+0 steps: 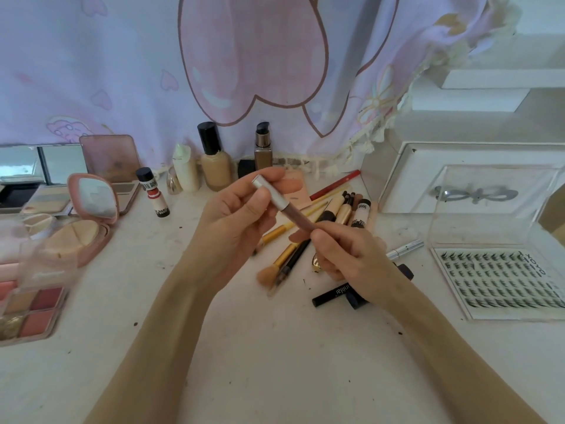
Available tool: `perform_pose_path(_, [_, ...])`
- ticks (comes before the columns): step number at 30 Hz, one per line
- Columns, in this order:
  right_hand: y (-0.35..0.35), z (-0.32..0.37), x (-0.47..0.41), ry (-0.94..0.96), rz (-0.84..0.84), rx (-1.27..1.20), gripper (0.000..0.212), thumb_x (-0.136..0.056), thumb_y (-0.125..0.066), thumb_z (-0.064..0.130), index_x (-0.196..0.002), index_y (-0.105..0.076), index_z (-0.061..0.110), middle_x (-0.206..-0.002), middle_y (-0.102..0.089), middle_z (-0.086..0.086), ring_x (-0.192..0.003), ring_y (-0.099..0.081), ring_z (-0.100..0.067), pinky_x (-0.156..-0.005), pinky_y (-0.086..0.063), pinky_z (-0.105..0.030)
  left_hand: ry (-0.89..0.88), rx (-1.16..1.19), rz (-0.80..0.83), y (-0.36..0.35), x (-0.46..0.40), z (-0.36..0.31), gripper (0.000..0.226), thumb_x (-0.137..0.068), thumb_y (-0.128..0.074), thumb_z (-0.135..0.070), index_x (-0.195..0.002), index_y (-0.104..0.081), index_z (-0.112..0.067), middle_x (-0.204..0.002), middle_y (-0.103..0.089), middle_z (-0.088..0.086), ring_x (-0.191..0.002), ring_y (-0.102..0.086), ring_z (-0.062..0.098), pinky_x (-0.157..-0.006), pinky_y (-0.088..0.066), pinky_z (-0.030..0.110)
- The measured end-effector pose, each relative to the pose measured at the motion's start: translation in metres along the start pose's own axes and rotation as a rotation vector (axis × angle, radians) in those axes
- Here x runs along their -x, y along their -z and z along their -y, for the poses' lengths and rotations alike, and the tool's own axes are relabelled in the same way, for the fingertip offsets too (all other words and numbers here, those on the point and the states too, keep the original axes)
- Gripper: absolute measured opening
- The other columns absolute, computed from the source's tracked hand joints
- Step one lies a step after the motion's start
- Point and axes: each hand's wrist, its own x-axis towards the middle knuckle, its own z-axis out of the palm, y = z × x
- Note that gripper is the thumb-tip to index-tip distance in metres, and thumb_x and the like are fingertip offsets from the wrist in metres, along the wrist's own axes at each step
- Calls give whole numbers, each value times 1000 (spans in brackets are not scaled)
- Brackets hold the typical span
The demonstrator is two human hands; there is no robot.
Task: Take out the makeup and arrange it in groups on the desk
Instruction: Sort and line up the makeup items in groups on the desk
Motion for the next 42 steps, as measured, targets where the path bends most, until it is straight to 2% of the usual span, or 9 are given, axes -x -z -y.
perform_pose_path(8, [-7, -2, 0, 84, -227, 498, 11, -93, -50, 28, -97, -59, 22, -55, -44, 13, -51, -47, -5, -49, -34, -9, 48, -134, -309, -6, -2, 7, 21, -65, -65, -37, -75, -72, -20, -83, -64, 11, -61, -41, 11, -62, -39, 23])
perform_pose_path(11, [-7, -2, 0, 63, -247, 451, 20, -94, -49, 28, -100, -64, 15, -56, -47, 10, -48, -45, -4, -47, -32, -10, 52, -157, -251, -1, -3, 9, 31, -70, -66, -41, -91, -67, -19, -86, -66, 6, -68, -46, 12, -64, -39, 24])
perform_pose_path(15, [-3, 1, 3, 57, -217, 314, 21, -94, -44, 33, -95, -64, 27, -48, -40, 10, -41, -33, -6, -41, -23, -14, -15, -158, 9, 7, -2, 3, 27, -84, -53, -16, -110, -60, -18, -102, -71, -3, -85, -59, 5, -68, -43, 16])
perform_pose_path(20, [-7, 4, 3, 64, -197, 343, 15, -90, -47, 30, -98, -60, 24, -55, -46, 12, -49, -44, -2, -46, -31, -10, 10, -116, -190, 7, -4, 7, 14, -75, -62, -21, -88, -62, -15, -73, -65, -6, -64, -46, 7, -63, -38, 21])
perform_pose_path(24, [-2, 3, 5, 38, -194, 268, 17, -96, -44, 29, -96, -60, 27, -51, -47, 15, -43, -37, -4, -43, -27, -11, 3, -123, 42, 9, -3, 5, 36, -83, -62, -18, -118, -54, -18, -112, -67, -3, -85, -58, 6, -67, -43, 18])
perform_pose_path(31, [-5, 4, 4, 57, -219, 302, 14, -91, -57, 18, -93, -55, 31, -60, -50, 14, -54, -47, -1, -52, -36, -10, -7, -88, -215, 7, -5, 9, 15, -78, -67, -19, -89, -61, -12, -70, -62, -5, -61, -44, 7, -63, -39, 19])
perform_pose_path(33, [-4, 4, 5, 40, -235, 280, 20, -89, -58, 14, -91, -53, 32, -62, -51, 14, -53, -46, -1, -52, -36, -9, -10, -86, -192, 5, -5, 11, 15, -81, -65, -21, -92, -60, -13, -72, -60, -7, -65, -43, 9, -64, -38, 22])
perform_pose_path(37, [-1, 3, 7, 32, -178, 227, 11, -94, -51, 17, -94, -60, 23, -55, -49, 15, -46, -40, -1, -46, -29, -9, -63, -127, 45, 7, -3, 10, 26, -89, -58, -17, -115, -58, -20, -112, -66, -3, -85, -49, 12, -67, -42, 18])
perform_pose_path(42, [-6, 2, 5, 88, -170, 291, 16, -89, -45, 26, -95, -59, 24, -57, -47, 12, -50, -44, -2, -48, -32, -10, -18, -119, -215, 3, -3, 8, 16, -75, -67, -32, -84, -64, -19, -75, -70, -4, -72, -52, 10, -67, -41, 20])
